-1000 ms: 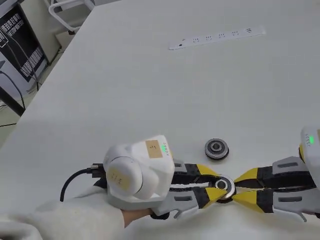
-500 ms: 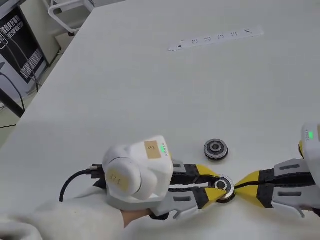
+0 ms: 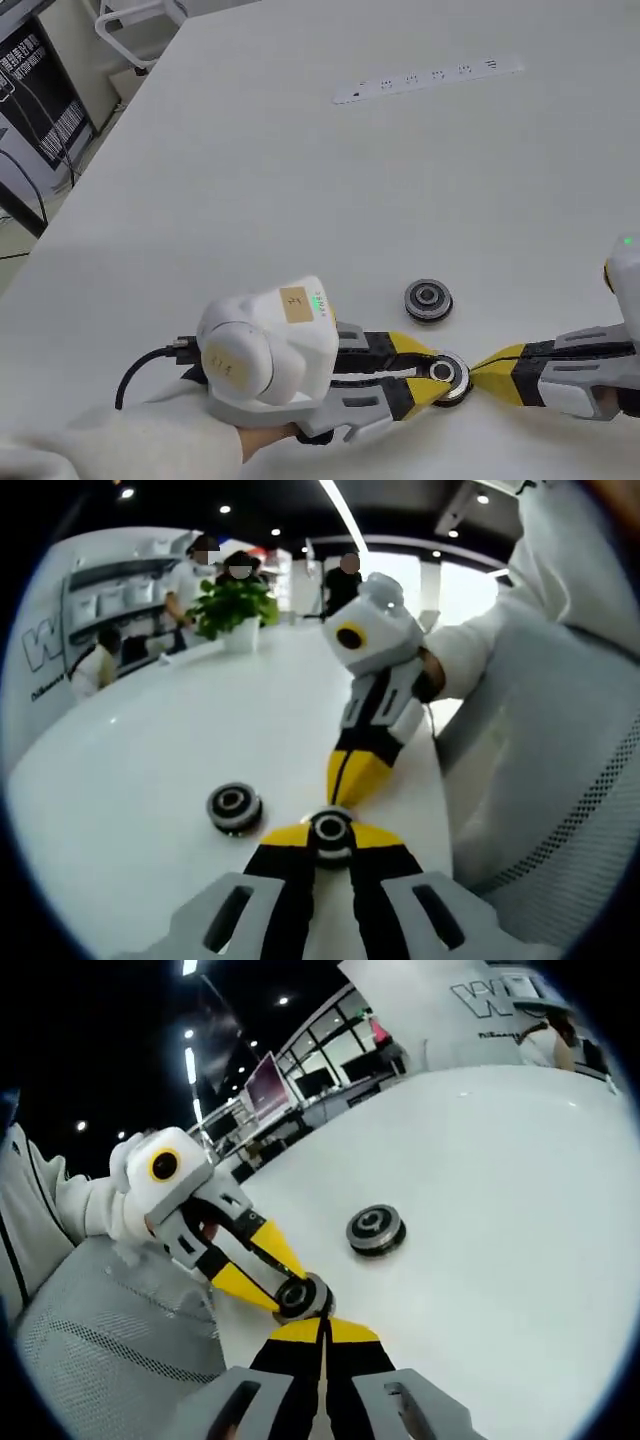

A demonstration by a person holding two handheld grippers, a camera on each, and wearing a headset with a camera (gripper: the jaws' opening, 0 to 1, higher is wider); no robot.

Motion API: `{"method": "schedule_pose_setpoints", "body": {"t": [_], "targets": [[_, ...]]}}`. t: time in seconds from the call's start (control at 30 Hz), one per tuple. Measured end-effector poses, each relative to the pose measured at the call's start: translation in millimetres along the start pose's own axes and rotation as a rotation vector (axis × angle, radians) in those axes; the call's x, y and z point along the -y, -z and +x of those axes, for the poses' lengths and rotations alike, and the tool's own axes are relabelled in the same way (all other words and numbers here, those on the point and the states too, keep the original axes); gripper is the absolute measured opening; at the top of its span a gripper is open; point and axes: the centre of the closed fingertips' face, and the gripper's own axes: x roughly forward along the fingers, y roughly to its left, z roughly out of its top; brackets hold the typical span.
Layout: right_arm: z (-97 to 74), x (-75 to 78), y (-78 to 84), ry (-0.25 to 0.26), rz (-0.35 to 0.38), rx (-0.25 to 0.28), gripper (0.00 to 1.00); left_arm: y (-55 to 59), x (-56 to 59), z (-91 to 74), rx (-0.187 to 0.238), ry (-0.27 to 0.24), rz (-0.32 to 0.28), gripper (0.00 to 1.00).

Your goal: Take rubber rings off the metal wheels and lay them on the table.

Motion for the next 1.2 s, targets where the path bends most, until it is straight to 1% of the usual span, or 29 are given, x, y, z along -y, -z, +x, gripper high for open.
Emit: {"method": "schedule_pose_setpoints", "body": {"t": [0.13, 0.17, 0.2, 0.27, 0.3, 0.33, 0.37, 0.43, 0.47, 0.5, 0.53, 0.57, 0.6, 0.63, 0.67, 0.7, 0.73, 0.8, 0.83, 1.07, 1.2], "targets": [[0.2, -2.1, 0.2, -0.007, 0.005, 0.019, 0.0, -0.1, -0.4, 0.2, 0.0, -0.002, 0.003, 0.14], [0.1, -3.3, -0.5, -0.019, 0.06, 0.037, 0.0, 0.0, -0.6, 0.1, 0.001, -0.003, 0.003, 0.14], [0.2, -2.9, -0.4, -0.024, 0.07, 0.042, 0.0, 0.0, -0.7, 0.1, 0.001, -0.003, 0.002, 0.14], [-0.1, -2.4, -1.9, -0.019, 0.073, 0.058, 0.0, -0.1, -1.0, 0.2, 0.001, -0.005, 0.002, 0.14], [0.0, -2.4, -2.5, -0.014, 0.061, 0.063, 0.0, 0.0, -1.3, 0.2, 0.001, -0.007, 0.003, 0.14], [0.0, -3.4, -1.6, -0.015, 0.086, 0.054, 0.0, 0.0, -1.5, 0.2, 0.001, -0.008, 0.004, 0.14], [-1.0, -3.5, -2.4, -0.022, 0.099, 0.056, 0.0, 0.0, -1.3, 0.2, 0.001, -0.006, 0.004, 0.14], [-2.9, -4.7, -8.9, -0.043, 0.142, 0.09, 0.0, 0.2, -1.5, 0.3, 0.0, -0.006, 0.004, 0.14], [-3.9, -5.1, -9.6, -0.057, 0.173, 0.104, 0.0, 0.3, -1.5, 0.4, 0.0, -0.006, 0.005, 0.14], [-4.2, -5.1, -8.7, -0.065, 0.184, 0.103, 0.0, 0.3, -1.5, 0.5, 0.0, -0.007, 0.005, 0.14], [-4.7, -3.8, -9.2, -0.065, 0.198, 0.114, 0.0, 0.3, -1.6, 0.5, 0.0, -0.007, 0.005, 0.14], [-5.0, -3.1, -9.0, -0.067, 0.232, 0.123, 0.0, 0.3, -1.7, 0.7, 0.0, -0.008, 0.006, 0.13], [-5.3, -5.5, -9.7, -0.086, 0.246, 0.13, 0.0, 0.1, -1.8, 0.9, 0.0, -0.009, 0.008, 0.13], [-6.8, -9.5, -10.8, -0.119, 0.276, 0.136, 0.0, 0.1, -1.8, 0.9, -0.001, -0.009, 0.008, 0.13], [-6.6, -9.2, -10.4, -0.111, 0.305, 0.133, 0.0, 0.0, -1.9, 0.9, -0.001, -0.009, 0.007, 0.13], [-7.1, -5.8, -9.4, -0.103, 0.298, 0.13, 0.0, 0.1, -1.8, 0.9, -0.001, -0.009, 0.007, 0.13], [-7.6, -7.1, -10.8, -0.115, 0.335, 0.139, 0.0, 0.0, -2.0, 1.0, -0.001, -0.009, 0.008, 0.13], [-8.0, -6.2, -10.3, -0.121, 0.354, 0.145, 0.0, 0.0, -2.2, 1.0, -0.003, -0.01, 0.008, 0.13], [-8.4, -7.7, -11.1, -0.136, 0.384, 0.151, 0.0, 0.1, -2.2, 1.0, -0.004, -0.008, 0.013, 0.13], [-8.7, -10.6, -11.8, -0.155, 0.425, 0.149, 0.0, 0.5, -2.5, 1.2, -0.011, -0.009, 0.024, 0.13], [-8.5, -13.5, -13.4, -0.158, 0.41, 0.145, 0.0, 0.8, -2.7, 1.3, -0.014, -0.01, 0.026, 0.13]]}}
